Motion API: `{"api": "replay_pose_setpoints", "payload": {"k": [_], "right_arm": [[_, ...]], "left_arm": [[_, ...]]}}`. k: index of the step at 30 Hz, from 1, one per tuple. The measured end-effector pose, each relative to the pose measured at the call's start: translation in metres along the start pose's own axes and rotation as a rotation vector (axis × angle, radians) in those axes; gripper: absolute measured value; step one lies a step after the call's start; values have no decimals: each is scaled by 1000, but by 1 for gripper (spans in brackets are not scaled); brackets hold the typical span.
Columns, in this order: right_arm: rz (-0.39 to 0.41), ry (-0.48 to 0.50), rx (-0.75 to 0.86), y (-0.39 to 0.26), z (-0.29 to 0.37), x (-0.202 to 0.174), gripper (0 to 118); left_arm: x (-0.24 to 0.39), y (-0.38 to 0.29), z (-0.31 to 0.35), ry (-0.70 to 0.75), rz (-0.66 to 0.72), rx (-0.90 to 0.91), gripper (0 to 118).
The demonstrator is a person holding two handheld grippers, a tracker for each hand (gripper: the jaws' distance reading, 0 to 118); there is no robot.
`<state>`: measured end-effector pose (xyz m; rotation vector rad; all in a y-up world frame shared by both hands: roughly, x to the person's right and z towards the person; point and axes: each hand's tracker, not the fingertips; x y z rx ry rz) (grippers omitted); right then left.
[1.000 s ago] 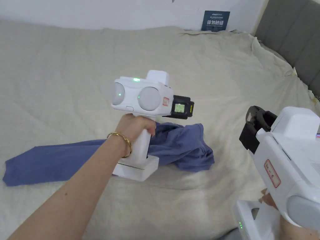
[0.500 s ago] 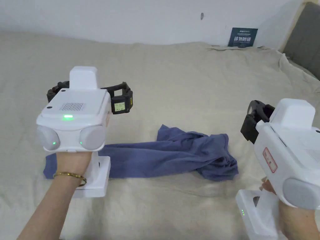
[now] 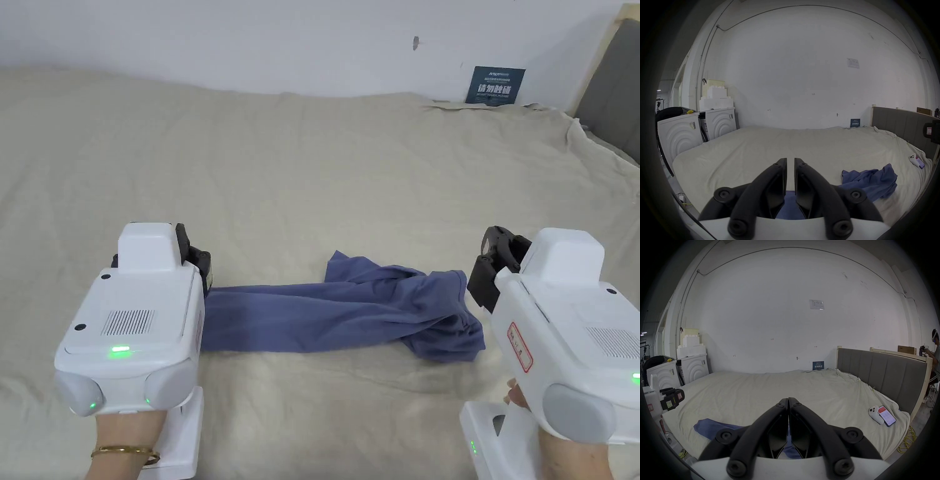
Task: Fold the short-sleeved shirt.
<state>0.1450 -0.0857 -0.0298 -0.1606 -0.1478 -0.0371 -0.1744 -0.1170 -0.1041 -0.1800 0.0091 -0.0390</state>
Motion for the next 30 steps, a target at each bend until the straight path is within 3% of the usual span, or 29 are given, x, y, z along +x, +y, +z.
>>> {"api": "replay_pose_setpoints", "payload": {"k": [2,24,25,26,29,30], "right_arm": [[4,-4,3,-3,3,-1,0],[-22,-28,-85,-7,-3,5,3],[-28,-31,-95,-6,-6,7,7],[-35,-27,-109,-4,-10,9,20],[-44,-4,-156,2,-24,14,76],[-49,5,-164,4,-29,15,82]], "left_arm": [[1,-1,3,-5,-2,-4,0],[3,-2,7,-47,19,-35,0],[3,-2,7,-47,17,-36,0],[2,-2,6,-48,17,-38,0],[3,-1,5,-49,19,-43,0],[3,-1,4,-49,20,-43,0]]}}
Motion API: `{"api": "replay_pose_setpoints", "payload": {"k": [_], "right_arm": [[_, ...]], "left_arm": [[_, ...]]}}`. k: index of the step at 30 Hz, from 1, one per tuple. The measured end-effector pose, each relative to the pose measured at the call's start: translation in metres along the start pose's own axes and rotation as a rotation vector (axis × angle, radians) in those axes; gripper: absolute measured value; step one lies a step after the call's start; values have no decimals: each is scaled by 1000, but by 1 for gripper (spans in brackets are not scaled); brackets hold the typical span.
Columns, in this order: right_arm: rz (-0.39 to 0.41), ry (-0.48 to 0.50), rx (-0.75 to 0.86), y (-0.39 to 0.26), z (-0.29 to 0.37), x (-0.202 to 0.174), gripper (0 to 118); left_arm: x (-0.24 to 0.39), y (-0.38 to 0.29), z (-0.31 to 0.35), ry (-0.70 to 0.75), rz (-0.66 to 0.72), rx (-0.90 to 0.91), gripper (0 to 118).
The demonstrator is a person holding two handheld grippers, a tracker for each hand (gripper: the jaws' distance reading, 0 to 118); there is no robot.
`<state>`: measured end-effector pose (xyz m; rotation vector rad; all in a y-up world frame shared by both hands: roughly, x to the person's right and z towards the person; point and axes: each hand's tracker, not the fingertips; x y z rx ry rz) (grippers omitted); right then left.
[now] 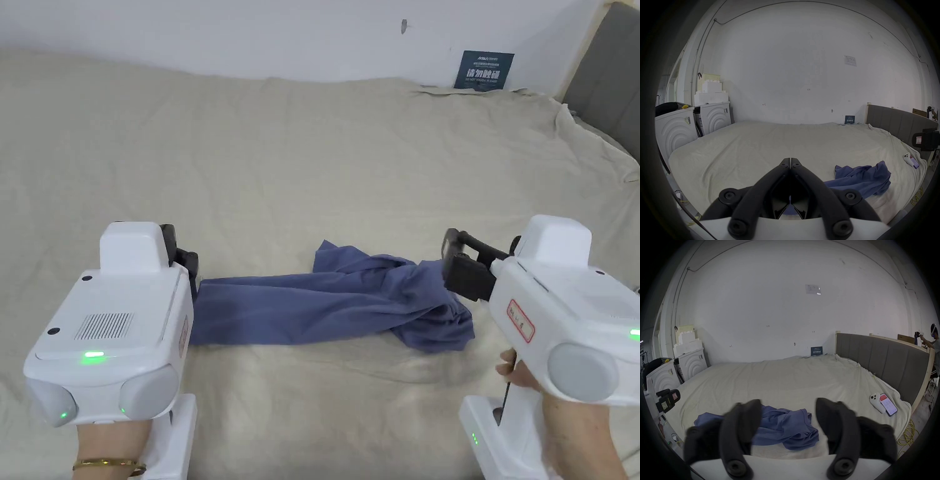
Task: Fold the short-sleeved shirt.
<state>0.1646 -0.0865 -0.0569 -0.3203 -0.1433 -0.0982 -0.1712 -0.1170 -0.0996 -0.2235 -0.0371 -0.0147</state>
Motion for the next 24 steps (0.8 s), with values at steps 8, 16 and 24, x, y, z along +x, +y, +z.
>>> {"api": "replay_pose_setpoints", "payload": {"k": [8,16,24], "right_arm": [[110,21,-176,40,-65,-1,115],[283,70,-506,67,-184,-18,115],[317,94,-829,32,-284,-45,114]], "left_arm": [[-2,5,-10,-2,10,-5,0],[-10,4,-31,5,25,-24,0],[-20,-3,-56,32,29,-56,0]]}}
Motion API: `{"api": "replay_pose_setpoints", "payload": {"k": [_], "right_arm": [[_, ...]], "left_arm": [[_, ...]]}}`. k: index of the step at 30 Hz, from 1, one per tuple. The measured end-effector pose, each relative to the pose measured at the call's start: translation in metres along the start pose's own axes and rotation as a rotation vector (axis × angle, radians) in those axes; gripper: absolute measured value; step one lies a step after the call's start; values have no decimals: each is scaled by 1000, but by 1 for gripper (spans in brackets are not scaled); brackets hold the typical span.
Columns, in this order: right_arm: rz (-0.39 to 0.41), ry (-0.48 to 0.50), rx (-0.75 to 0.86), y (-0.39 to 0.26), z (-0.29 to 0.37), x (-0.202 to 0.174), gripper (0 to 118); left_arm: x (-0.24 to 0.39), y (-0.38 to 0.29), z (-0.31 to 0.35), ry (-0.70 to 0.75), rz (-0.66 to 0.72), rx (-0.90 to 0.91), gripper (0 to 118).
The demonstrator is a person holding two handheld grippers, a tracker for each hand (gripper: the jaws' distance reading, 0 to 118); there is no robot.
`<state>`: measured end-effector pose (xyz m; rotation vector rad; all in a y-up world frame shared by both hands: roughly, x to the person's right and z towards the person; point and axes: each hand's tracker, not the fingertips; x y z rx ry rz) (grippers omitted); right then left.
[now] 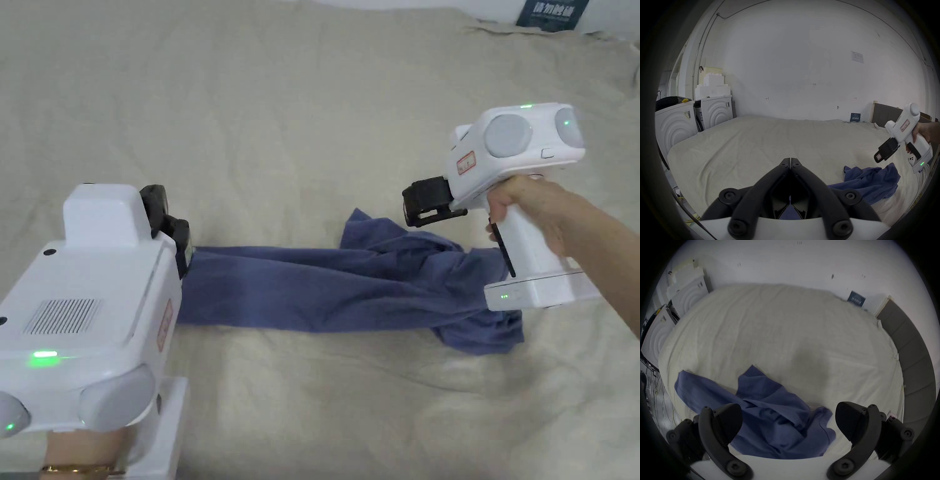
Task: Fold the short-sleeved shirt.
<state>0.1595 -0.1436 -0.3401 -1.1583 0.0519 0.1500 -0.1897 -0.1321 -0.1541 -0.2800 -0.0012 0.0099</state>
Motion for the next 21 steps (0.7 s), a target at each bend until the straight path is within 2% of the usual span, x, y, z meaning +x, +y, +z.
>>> {"api": "replay_pose_setpoints", "payload": {"k": [2,4,6,10,13,14,15,18,21], "right_arm": [[-8,13,-42,7,-19,0,113],[-10,18,-87,9,-33,2,103],[2,19,-115,12,-45,3,87],[25,40,-171,7,-56,8,77],[50,38,-183,3,-59,8,35],[47,40,-184,2,-60,8,18],[38,47,-184,0,-61,9,6],[18,55,-175,-3,-59,9,6],[37,49,-158,-6,-52,8,6]], "left_arm": [[-1,-1,-5,5,6,-8,0],[-3,-2,-10,8,9,-15,0],[-2,-3,-14,11,11,-20,0],[-1,-5,-20,12,17,-38,0],[1,-8,-24,10,17,-51,0],[2,-9,-25,8,20,-56,0],[2,-9,-25,6,25,-61,0],[4,-10,-24,3,24,-68,0],[4,-9,-23,1,20,-73,0]]}}
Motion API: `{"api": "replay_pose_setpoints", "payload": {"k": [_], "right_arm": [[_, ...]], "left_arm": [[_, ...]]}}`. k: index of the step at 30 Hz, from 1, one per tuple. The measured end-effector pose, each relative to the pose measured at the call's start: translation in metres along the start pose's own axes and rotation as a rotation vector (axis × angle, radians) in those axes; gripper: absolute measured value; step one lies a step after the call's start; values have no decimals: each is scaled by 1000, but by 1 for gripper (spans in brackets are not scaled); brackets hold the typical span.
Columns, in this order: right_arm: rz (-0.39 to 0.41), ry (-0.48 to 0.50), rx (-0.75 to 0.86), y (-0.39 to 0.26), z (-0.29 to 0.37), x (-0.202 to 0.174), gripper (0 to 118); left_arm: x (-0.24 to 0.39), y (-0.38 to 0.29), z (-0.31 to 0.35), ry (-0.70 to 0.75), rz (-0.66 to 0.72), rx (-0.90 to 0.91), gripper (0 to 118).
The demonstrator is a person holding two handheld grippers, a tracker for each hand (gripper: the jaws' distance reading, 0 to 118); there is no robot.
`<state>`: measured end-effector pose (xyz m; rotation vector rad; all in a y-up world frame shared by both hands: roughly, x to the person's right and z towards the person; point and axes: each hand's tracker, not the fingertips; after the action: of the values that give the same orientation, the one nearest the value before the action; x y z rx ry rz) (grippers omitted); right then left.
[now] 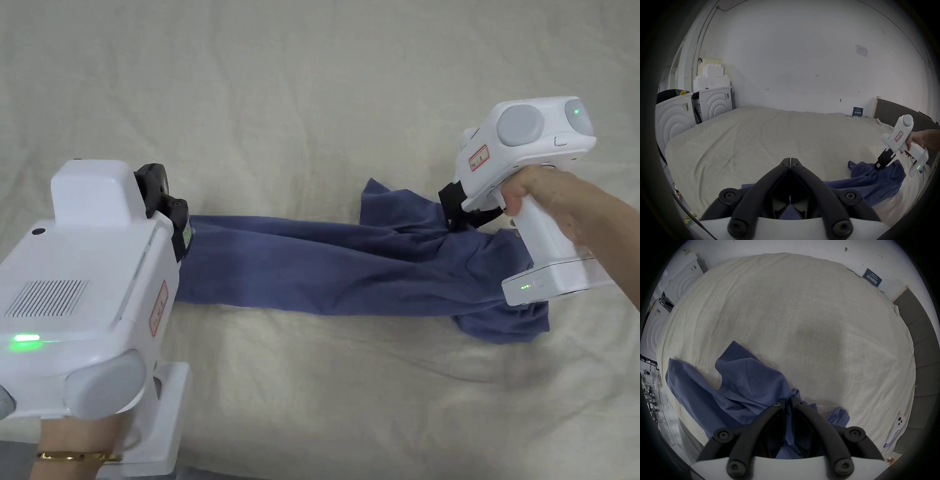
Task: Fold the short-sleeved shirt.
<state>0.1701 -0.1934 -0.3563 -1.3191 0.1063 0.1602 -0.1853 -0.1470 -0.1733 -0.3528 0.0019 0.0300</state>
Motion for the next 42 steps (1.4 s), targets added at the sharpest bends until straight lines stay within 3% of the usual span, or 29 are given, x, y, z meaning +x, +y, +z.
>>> {"api": "replay_pose_setpoints", "payload": {"k": [7,8,10,12,14,15,22,26,34,38,42], "right_arm": [[-49,24,127,-13,35,5,6],[-53,32,138,-15,40,6,6],[-59,35,163,-18,50,5,6],[-65,37,194,-21,58,3,5],[-72,43,219,-24,64,2,6],[-76,42,237,-28,70,-2,6],[-113,56,349,-44,91,-6,6],[-118,75,357,-50,95,-4,5],[-113,76,362,-54,94,-11,6],[-107,70,357,-55,92,-14,6],[-110,74,350,-53,86,-12,6]], "left_arm": [[-18,16,-4,-18,42,-69,0],[-22,20,-7,-14,45,-83,5],[-32,31,-16,-48,64,-154,24],[-43,44,-30,-85,82,-263,71],[-49,54,-43,-117,75,-339,109],[-50,58,-49,-134,69,-363,118],[-63,76,-107,-85,-1,-563,118],[-66,67,-145,-46,-103,-705,118],[-78,40,-191,15,-176,-943,118],[-91,28,-196,79,-125,-981,105],[-100,13,-193,97,-126,-1027,102]]}}
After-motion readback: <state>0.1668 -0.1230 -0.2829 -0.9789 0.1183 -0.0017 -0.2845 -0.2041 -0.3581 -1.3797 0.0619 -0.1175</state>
